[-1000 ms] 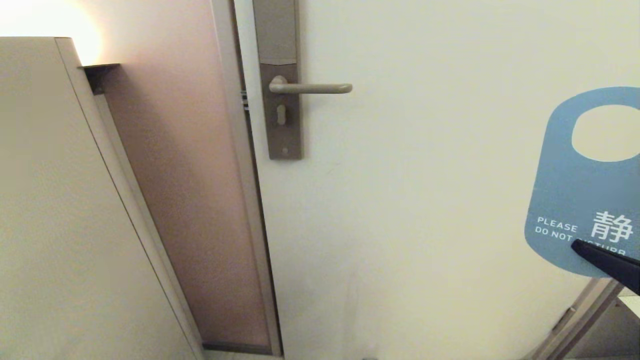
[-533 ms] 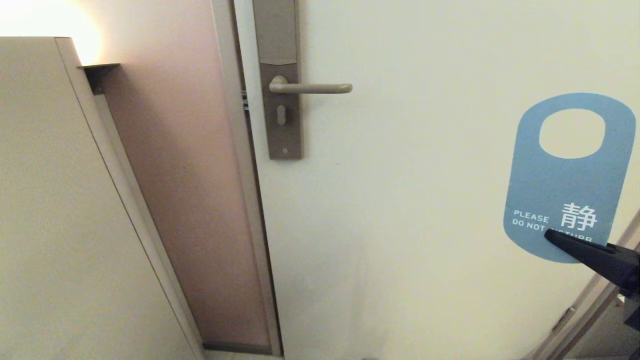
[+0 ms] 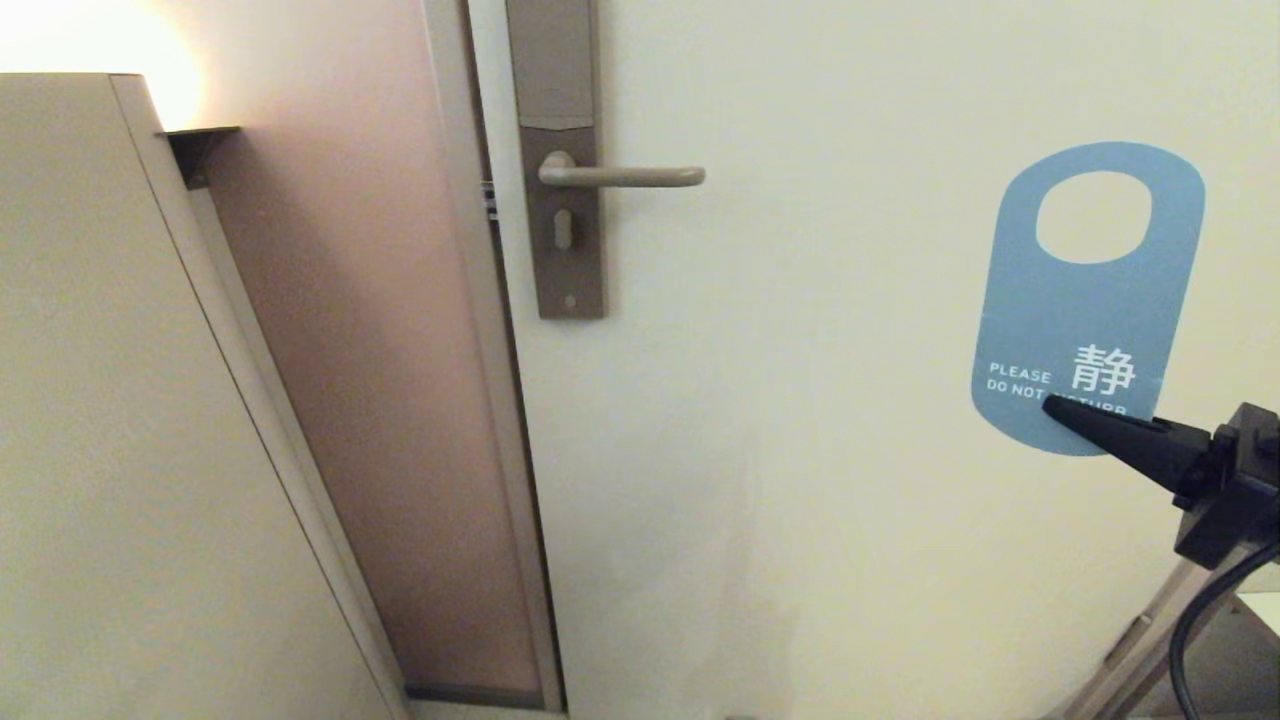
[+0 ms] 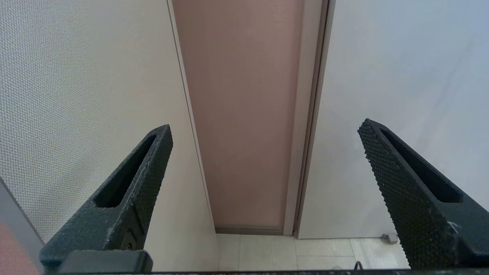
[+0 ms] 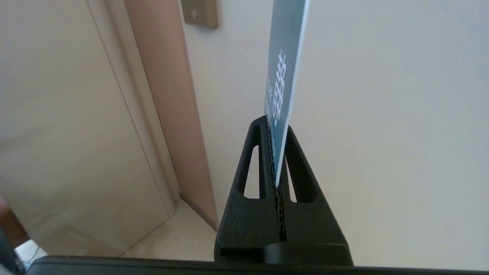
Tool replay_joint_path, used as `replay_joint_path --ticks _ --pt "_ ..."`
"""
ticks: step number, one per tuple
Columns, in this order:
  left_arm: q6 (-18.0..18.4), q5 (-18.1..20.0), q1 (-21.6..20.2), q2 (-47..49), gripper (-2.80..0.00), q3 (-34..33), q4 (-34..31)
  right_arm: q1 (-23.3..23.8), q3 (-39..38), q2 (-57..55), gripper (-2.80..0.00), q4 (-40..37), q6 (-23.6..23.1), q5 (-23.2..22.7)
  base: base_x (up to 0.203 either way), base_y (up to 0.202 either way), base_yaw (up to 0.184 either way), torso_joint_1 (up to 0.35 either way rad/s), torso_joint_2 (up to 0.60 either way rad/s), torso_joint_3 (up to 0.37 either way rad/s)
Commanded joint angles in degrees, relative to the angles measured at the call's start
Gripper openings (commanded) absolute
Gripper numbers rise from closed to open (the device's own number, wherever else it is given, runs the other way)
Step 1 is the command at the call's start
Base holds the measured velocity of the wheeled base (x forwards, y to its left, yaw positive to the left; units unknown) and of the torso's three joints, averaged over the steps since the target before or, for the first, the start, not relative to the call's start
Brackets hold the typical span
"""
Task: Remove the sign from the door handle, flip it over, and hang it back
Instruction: Hang the sign back with the other side facing out
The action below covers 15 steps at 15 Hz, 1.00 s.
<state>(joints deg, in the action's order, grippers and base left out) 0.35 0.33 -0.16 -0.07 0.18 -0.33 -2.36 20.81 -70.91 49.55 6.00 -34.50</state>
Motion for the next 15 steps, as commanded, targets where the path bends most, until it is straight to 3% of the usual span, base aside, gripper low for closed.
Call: replay_joint_path --ticks 1,7,12,15 --pt "0.0 -0.1 0.0 0.1 0.0 0.0 0.0 0.0 1.7 -2.8 -2.8 0.3 0.0 -0.2 0.0 0.0 0.0 0.0 0.0 0.0" --pt "0.0 0.0 0.0 0.1 0.0 0.0 0.0 -0.5 9.7 -7.6 -2.8 0.3 0.0 -0.3 0.0 0.0 0.0 0.0 0.0 0.0" --pt "0.0 0.0 0.0 0.1 0.0 0.0 0.0 -5.5 15.2 -11.6 -2.8 0.4 -0.2 -0.3 0.0 0.0 0.0 0.0 0.0 0.0" --pt "0.0 0.0 0.0 0.1 0.0 0.0 0.0 -6.2 14.7 -11.8 -2.8 4.5 -0.1 -0.3 0.0 0.0 0.0 0.0 0.0 0.0"
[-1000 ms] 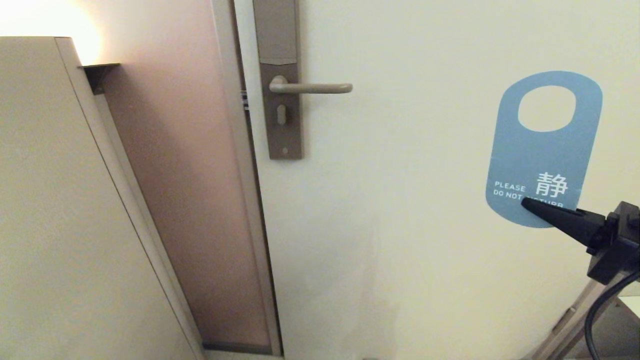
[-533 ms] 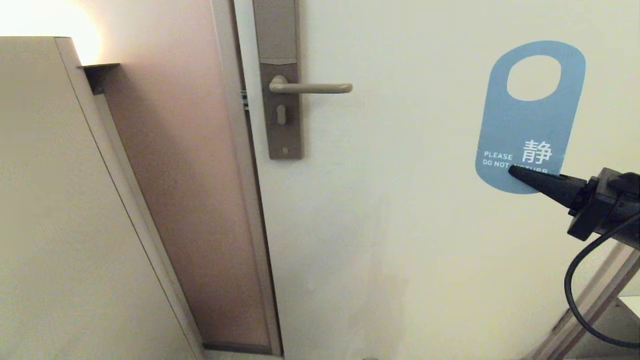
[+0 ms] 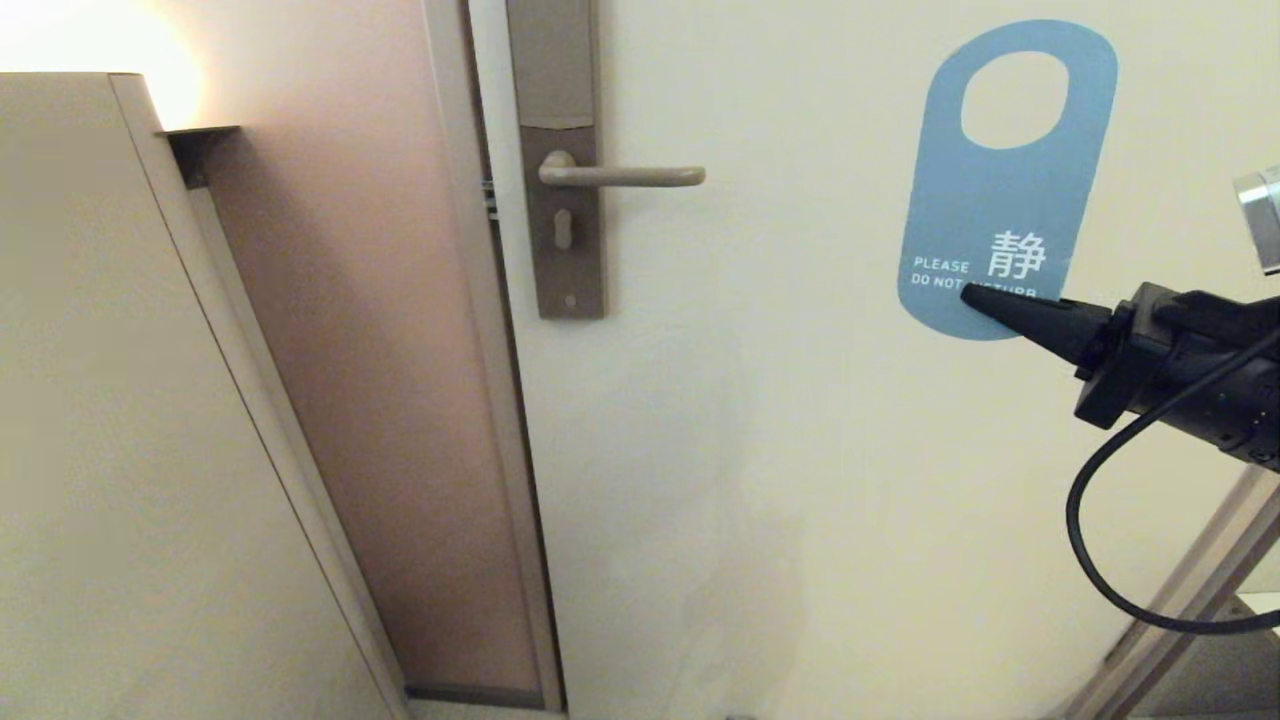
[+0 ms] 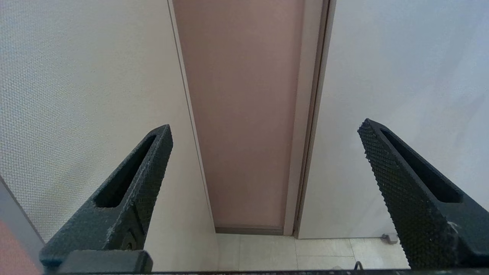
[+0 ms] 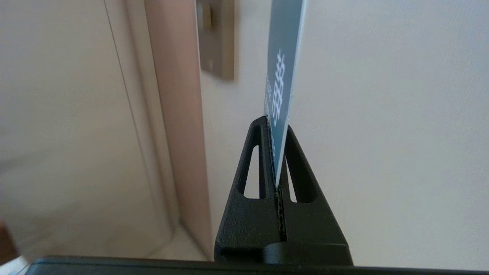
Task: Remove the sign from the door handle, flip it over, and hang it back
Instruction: Hang the sign back with the other side facing out
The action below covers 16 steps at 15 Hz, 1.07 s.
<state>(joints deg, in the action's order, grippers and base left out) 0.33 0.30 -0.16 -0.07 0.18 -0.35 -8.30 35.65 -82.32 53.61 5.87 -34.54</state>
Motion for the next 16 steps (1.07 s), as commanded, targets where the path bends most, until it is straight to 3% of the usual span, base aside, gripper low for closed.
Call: replay_joint_path --ticks 1,6,9,11,12,16 --pt "0.0 0.0 0.0 0.1 0.0 0.0 0.0 -0.2 -0.9 -0.3 -2.8 1.7 0.1 -0.2 0.0 0.0 0.0 0.0 0.0 0.0" --pt "0.0 0.0 0.0 0.1 0.0 0.0 0.0 0.6 -6.4 1.3 -2.8 5.9 0.1 0.5 0.0 0.0 0.0 0.0 0.0 0.0" --pt "0.0 0.0 0.0 0.1 0.0 0.0 0.0 0.7 -5.8 1.6 -2.8 5.9 0.2 5.1 0.0 0.0 0.0 0.0 0.0 0.0" --pt "0.0 0.0 0.0 0.1 0.0 0.0 0.0 0.7 -6.2 2.9 -2.8 5.9 0.2 5.8 0.0 0.0 0.0 0.0 0.0 0.0" --pt "0.0 0.0 0.0 0.1 -2.8 0.0 0.0 0.8 -6.3 3.6 -2.8 5.8 0.2 6.0 0.0 0.0 0.0 0.0 0.0 0.0" --pt "-0.1 -0.1 0.0 0.1 -2.8 0.0 0.0 2.2 -7.4 4.6 -2.8 5.8 0.2 6.1 0.0 0.0 0.0 0.0 0.0 0.0"
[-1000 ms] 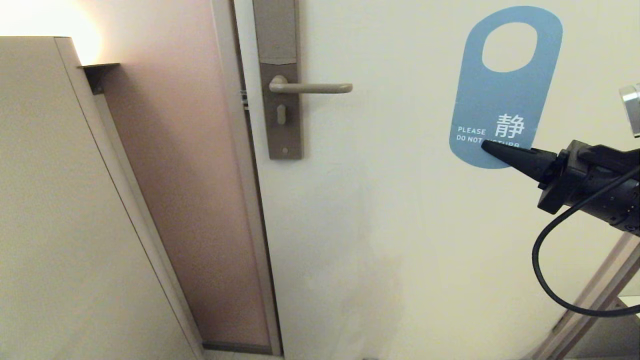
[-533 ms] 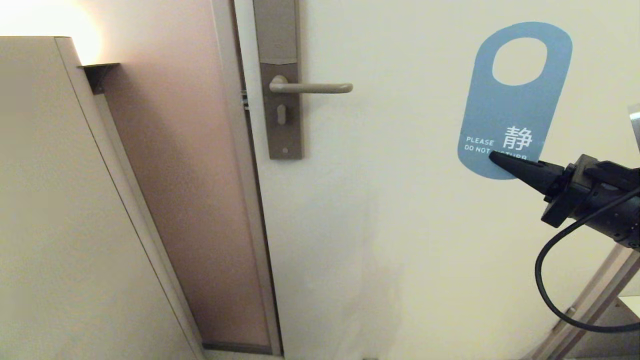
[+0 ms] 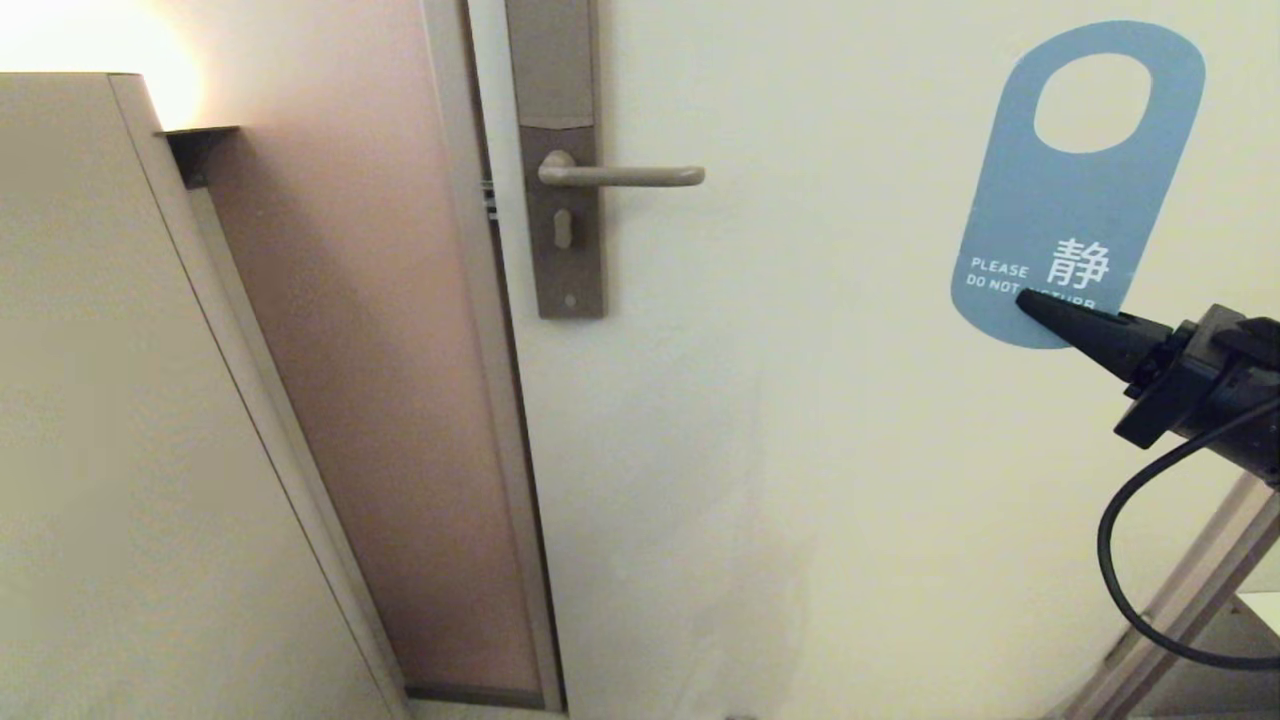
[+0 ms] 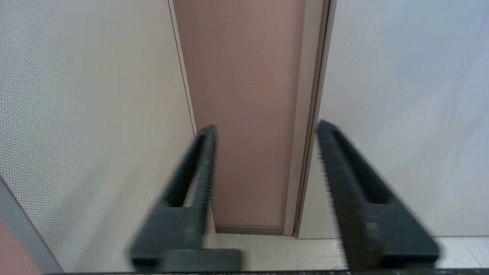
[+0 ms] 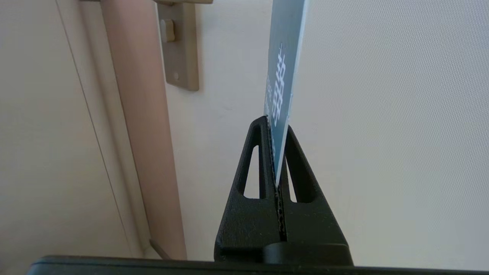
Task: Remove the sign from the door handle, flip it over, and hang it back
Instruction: Hang the sign back with the other side facing out
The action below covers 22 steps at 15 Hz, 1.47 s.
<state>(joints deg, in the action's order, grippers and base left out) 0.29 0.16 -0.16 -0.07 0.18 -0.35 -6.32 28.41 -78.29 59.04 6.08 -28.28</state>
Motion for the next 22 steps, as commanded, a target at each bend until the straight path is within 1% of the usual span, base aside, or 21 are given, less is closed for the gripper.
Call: replay_joint_path --ticks 1,8,16,17,20,22 --pt "0.0 0.0 0.0 0.1 -2.8 0.0 0.0 0.3 -0.5 1.0 -2.8 0.4 0.1 -0.2 0.0 0.0 0.0 0.0 0.0 0.0" --pt "0.0 0.0 0.0 0.1 -2.8 0.0 0.0 0.3 -0.2 -0.3 -2.8 0.4 0.0 -0.6 0.0 0.0 0.0 0.0 0.0 0.0" --pt "0.0 0.0 0.0 0.1 -2.8 0.0 0.0 0.2 2.9 -4.2 -2.8 1.0 -0.7 -1.5 0.0 0.0 0.0 0.0 0.0 0.0" --pt "0.0 0.0 0.0 0.1 -2.8 0.0 0.0 0.1 3.1 -4.8 -2.8 2.2 -0.8 -2.0 0.0 0.0 0.0 0.0 0.0 0.0" --pt "0.0 0.0 0.0 0.1 -2.8 0.0 0.0 0.0 3.1 -5.9 -2.8 2.4 -0.9 -5.1 0.0 0.0 0.0 0.0 0.0 0.0" --pt "0.0 0.0 0.0 0.1 -2.8 0.0 0.0 -0.4 3.3 -7.2 -2.8 2.3 -0.9 -5.4 0.0 0.0 0.0 0.0 0.0 0.0"
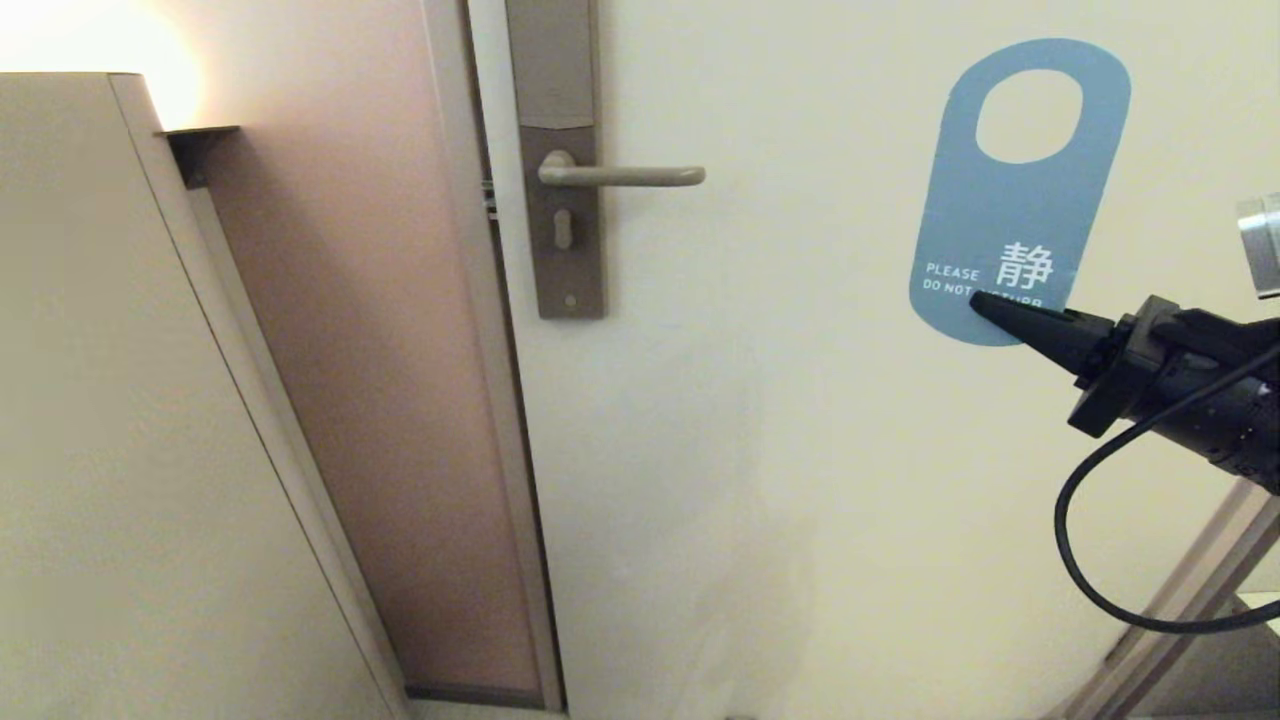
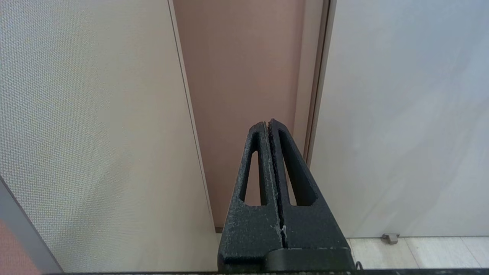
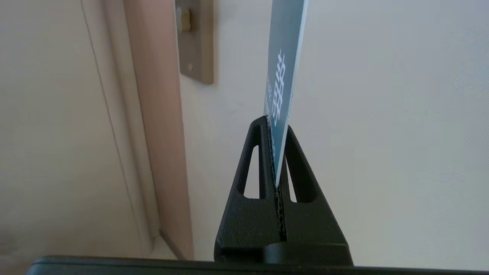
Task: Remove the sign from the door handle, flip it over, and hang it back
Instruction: Hang the sign back with the other side facing out
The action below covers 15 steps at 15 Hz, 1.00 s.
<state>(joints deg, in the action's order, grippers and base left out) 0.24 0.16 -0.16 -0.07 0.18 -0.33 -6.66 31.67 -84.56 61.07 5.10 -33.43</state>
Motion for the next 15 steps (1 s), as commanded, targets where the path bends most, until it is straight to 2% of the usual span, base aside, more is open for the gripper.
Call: replay_joint_path --ticks 1,5,10,15 --pt "0.0 0.0 0.0 0.1 -2.8 0.0 0.0 -0.7 0.2 -1.8 -2.8 0.4 0.0 -0.2 0.0 0.0 0.0 0.0 0.0 0.0" --pt "0.0 0.0 0.0 0.1 -2.8 0.0 0.0 -5.3 3.0 -6.3 -2.8 0.4 0.0 -0.1 0.0 0.0 0.0 0.0 0.0 0.0" --pt "0.0 0.0 0.0 0.1 -2.8 0.0 0.0 -10.9 10.9 -13.5 -2.8 0.4 0.0 0.3 0.0 0.0 0.0 0.0 0.0 0.0" --pt "0.0 0.0 0.0 0.1 -2.8 0.0 0.0 -11.8 17.4 -19.7 -2.8 0.6 -0.1 2.3 0.0 0.0 0.0 0.0 0.0 0.0"
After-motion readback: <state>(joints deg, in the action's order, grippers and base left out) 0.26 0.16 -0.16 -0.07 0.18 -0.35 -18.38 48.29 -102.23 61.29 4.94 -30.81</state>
